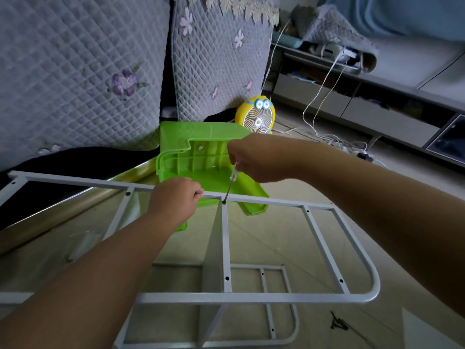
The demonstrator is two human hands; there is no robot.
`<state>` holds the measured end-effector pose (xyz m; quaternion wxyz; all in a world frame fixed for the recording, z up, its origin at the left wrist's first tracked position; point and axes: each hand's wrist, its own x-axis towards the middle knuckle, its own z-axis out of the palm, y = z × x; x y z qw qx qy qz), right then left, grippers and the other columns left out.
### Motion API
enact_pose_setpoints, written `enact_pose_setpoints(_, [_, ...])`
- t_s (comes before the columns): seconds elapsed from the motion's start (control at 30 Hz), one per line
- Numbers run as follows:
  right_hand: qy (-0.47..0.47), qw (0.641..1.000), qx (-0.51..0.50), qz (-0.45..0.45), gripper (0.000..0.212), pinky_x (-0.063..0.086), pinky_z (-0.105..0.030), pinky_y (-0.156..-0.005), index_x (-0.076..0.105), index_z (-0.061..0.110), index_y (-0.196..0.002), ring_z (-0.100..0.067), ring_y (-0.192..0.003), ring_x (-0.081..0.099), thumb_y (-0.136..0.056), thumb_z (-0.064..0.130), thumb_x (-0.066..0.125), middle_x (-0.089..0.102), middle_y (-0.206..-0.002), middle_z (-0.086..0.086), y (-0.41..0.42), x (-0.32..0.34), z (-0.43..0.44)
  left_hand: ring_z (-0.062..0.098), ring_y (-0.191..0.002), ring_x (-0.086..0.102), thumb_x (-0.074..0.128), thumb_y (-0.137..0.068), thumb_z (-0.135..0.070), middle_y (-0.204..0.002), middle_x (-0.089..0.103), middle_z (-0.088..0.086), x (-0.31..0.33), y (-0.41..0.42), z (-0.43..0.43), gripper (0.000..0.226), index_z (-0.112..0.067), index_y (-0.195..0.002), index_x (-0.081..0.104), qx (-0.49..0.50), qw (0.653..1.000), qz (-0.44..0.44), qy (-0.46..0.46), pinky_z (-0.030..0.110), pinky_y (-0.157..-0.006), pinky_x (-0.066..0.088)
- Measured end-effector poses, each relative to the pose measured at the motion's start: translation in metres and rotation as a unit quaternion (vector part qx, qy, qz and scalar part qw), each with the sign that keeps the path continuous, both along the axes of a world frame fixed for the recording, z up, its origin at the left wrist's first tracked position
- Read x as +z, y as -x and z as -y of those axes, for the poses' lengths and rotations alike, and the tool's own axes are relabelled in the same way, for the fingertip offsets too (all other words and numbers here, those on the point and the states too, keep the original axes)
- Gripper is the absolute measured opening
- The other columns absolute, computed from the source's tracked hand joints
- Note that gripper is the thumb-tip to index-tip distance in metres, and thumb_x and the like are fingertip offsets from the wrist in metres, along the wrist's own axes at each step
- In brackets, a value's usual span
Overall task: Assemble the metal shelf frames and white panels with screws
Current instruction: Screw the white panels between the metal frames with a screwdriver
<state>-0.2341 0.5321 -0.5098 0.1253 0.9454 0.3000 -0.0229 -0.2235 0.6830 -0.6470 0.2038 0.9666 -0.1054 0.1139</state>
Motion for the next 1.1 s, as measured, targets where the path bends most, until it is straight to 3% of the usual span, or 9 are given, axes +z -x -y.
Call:
enact_pose_setpoints(0.1, [0.02, 0.999, 0.019, 0.034, 0.027, 0.037, -0.031, -0.077, 0.053, 0.007, -0.116, -0.03, -0.106, 0.054, -0.095, 0.022, 0.046, 0.058, -0.114, -0.014, 0.001, 0.004, -0.005, 0.024, -0.095, 0.06, 0.053, -0.092, -0.021, -0.101, 0.068, 0.004, 0.003, -0.001, -0.001, 0.021, -0.017, -0.101, 0.071, -0.003, 1.0, -0.008, 0.003, 0.032, -0.075, 0.048])
enact_pose_setpoints(0.2, [0.038, 0.997, 0.021, 0.064, 0.034, 0.038, -0.032, -0.075, 0.053, 0.005, -0.115, -0.033, -0.106, 0.053, -0.096, 0.03, 0.043, 0.057, -0.114, -0.017, 0.0, 0.002, -0.01, 0.021, -0.096, 0.062, 0.054, -0.091, -0.021, -0.103, 0.07, 0.001, 0.005, -0.003, -0.002, 0.021, -0.017, -0.103, 0.071, -0.009, 1.0, -0.012, 0.007, 0.03, -0.077, 0.049])
enact_pose_setpoints(0.33, [0.029, 0.994, -0.028, 0.099, 0.042, 0.031, -0.029, -0.068, 0.055, 0.005, -0.111, -0.033, -0.106, 0.054, -0.097, 0.039, 0.036, 0.056, -0.112, -0.017, -0.002, -0.005, -0.01, 0.021, -0.098, 0.062, 0.055, -0.091, -0.022, -0.103, 0.07, 0.001, 0.005, -0.005, -0.003, 0.021, -0.018, -0.104, 0.071, -0.011, 1.0, -0.012, 0.006, 0.03, -0.078, 0.049])
enact_pose_setpoints(0.5, [0.018, 0.991, -0.095, 0.097, 0.046, 0.036, -0.033, -0.073, 0.055, 0.006, -0.114, -0.032, -0.113, 0.052, -0.098, 0.042, 0.031, 0.055, -0.12, -0.014, -0.01, -0.009, -0.015, 0.02, -0.098, 0.062, 0.054, -0.092, -0.024, -0.104, 0.07, 0.0, 0.004, -0.005, -0.003, 0.021, -0.02, -0.105, 0.07, -0.01, 1.0, -0.014, 0.004, 0.029, -0.078, 0.049])
enact_pose_setpoints(0.67, [0.043, 0.997, -0.023, 0.063, 0.035, 0.04, -0.037, -0.082, 0.043, 0.003, -0.118, -0.033, -0.111, 0.052, -0.099, 0.031, 0.032, 0.053, -0.121, -0.018, -0.009, -0.009, -0.007, 0.018, -0.1, 0.061, 0.051, -0.093, -0.027, -0.107, 0.069, -0.003, 0.003, -0.003, -0.003, 0.023, -0.023, -0.108, 0.069, -0.011, 1.0, -0.014, -0.008, 0.027, -0.077, 0.046])
enact_pose_setpoints(0.8, [0.109, 0.989, 0.073, 0.068, 0.027, 0.041, -0.036, -0.077, 0.052, 0.005, -0.112, -0.033, -0.103, 0.054, -0.098, 0.022, 0.036, 0.055, -0.112, -0.014, -0.008, -0.004, -0.002, 0.018, -0.097, 0.062, 0.052, -0.092, -0.024, -0.104, 0.07, -0.002, 0.004, -0.003, -0.004, 0.022, -0.022, -0.105, 0.07, -0.013, 1.0, -0.019, 0.001, 0.027, -0.076, 0.047])
enact_pose_setpoints(0.93, [0.172, 0.972, 0.113, 0.117, 0.024, 0.034, -0.032, -0.062, 0.052, 0.009, -0.112, -0.032, -0.098, 0.057, -0.098, 0.02, 0.036, 0.052, -0.112, -0.01, -0.005, -0.006, -0.005, 0.02, -0.09, 0.063, 0.053, -0.09, -0.018, -0.096, 0.071, 0.001, 0.002, -0.004, -0.004, 0.02, -0.018, -0.095, 0.072, -0.013, 1.0, -0.018, -0.002, 0.029, -0.071, 0.047])
enact_pose_setpoints(1.1, [0.212, 0.959, 0.138, 0.128, 0.031, 0.03, -0.032, -0.062, 0.047, 0.009, -0.117, -0.03, -0.098, 0.056, -0.098, 0.03, 0.034, 0.049, -0.116, -0.011, -0.002, -0.004, -0.005, 0.02, -0.094, 0.062, 0.051, -0.091, -0.02, -0.099, 0.069, 0.0, 0.002, -0.004, -0.004, 0.021, -0.018, -0.097, 0.071, -0.016, 1.0, -0.017, -0.011, 0.029, -0.074, 0.047])
